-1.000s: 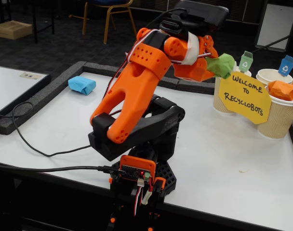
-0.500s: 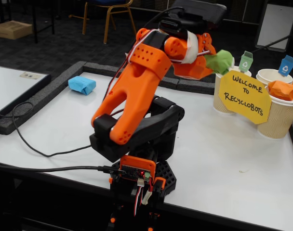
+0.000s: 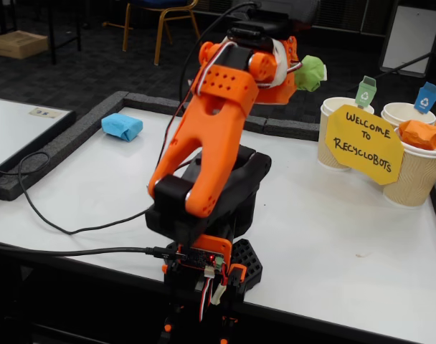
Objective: Sort rubbish by color.
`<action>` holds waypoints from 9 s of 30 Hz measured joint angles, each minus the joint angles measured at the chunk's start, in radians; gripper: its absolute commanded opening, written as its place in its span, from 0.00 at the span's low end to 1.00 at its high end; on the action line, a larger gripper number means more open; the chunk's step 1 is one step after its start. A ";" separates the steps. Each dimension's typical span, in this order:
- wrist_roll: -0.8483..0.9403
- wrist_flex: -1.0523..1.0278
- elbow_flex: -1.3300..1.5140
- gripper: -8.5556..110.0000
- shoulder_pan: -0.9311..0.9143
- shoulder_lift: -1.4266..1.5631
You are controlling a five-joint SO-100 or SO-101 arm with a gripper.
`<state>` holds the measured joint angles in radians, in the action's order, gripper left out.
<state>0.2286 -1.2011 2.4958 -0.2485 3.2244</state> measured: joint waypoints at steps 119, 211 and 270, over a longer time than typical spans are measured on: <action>0.000 -0.123 -0.376 0.07 0.270 -0.477; -0.173 -0.153 -1.459 0.08 1.261 -2.089; -0.979 -0.081 -1.721 0.19 1.068 -2.439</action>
<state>-0.7501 -1.2824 0.7747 0.8191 0.7854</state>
